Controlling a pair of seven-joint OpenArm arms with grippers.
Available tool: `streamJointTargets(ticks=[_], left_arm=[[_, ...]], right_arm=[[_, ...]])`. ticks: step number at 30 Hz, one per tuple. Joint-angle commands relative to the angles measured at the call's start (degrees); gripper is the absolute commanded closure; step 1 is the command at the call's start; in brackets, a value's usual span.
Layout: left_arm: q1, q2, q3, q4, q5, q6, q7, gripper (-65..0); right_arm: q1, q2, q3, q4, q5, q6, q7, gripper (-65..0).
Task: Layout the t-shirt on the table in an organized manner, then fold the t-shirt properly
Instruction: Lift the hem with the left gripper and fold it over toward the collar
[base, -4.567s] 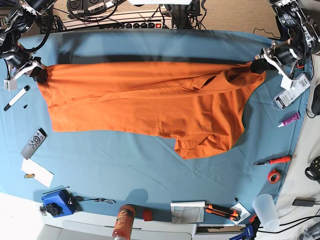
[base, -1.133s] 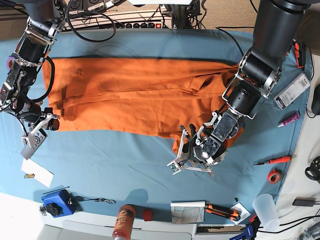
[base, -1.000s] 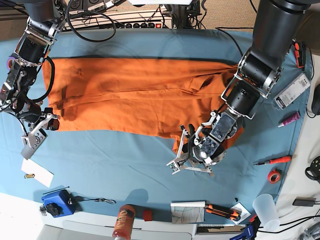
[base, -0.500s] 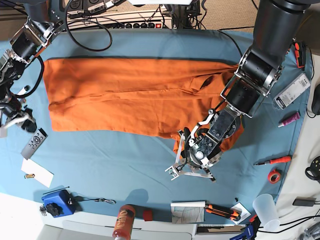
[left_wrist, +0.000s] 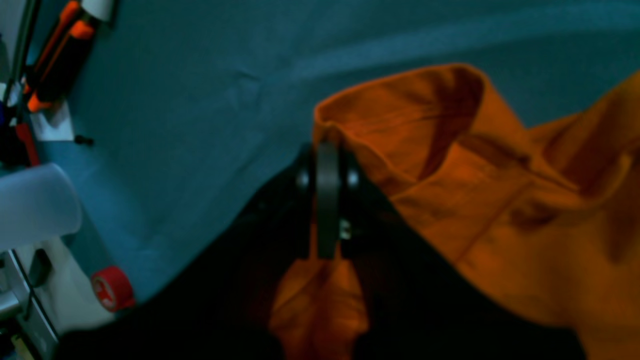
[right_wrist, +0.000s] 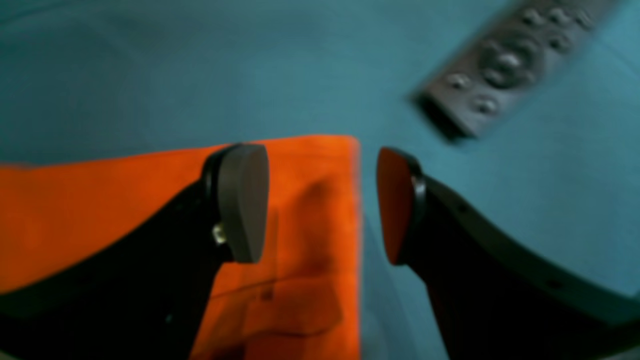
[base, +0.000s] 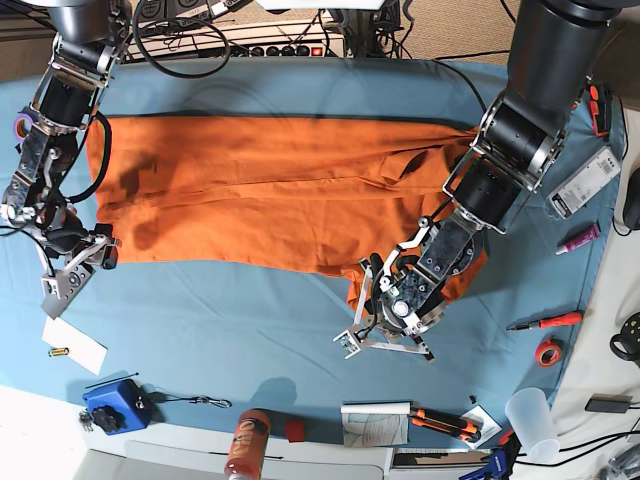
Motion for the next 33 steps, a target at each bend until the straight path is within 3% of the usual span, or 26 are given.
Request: streamJointTargets(ticks=[1, 7, 11, 19, 23, 27, 29, 33], left_arm=[[-2.0, 0.2, -0.3, 0.9, 0.4, 0.4, -0.4, 0.0], [-2.0, 0.2, -0.3, 0.9, 0.4, 0.4, -0.4, 0.0], [-2.0, 0.5, -0.3, 0.9, 0.4, 0.4, -0.4, 0.0], [-1.9, 0.5, -0.3, 0.9, 0.4, 0.4, -0.5, 0.0], [-1.7, 0.5, -0.3, 0.9, 0.4, 0.4, -0.7, 0.0], [-1.0, 0.5, -0.3, 0.9, 0.4, 0.4, -0.7, 0.0], [-0.3, 0.5, -0.3, 0.9, 0.4, 0.4, -0.7, 0.0], [0.7, 0.5, -0.3, 0.9, 0.4, 0.7, -0.6, 0.0]], right_arm=[[1.4, 1.4, -0.1, 1.0, 0.2, -0.3, 1.6, -33.9], [1.4, 1.5, 0.0, 0.3, -2.1, -0.8, 3.0, -33.9], [1.7, 1.4, 0.0, -6.2, -1.9, -0.6, 3.6, -33.9], [1.7, 1.5, 0.0, -14.2, 4.8, 7.9, 1.9, -33.6], [1.7, 1.5, 0.0, -13.0, 10.8, 9.1, -3.4, -19.4], [1.7, 1.5, 0.0, -12.3, 11.4, 9.0, -5.3, -4.8], [1.7, 1.5, 0.0, -12.3, 11.4, 9.0, -5.3, -0.6], [1.9, 1.6, 0.2, -12.0, 11.4, 9.0, -4.7, 0.0]])
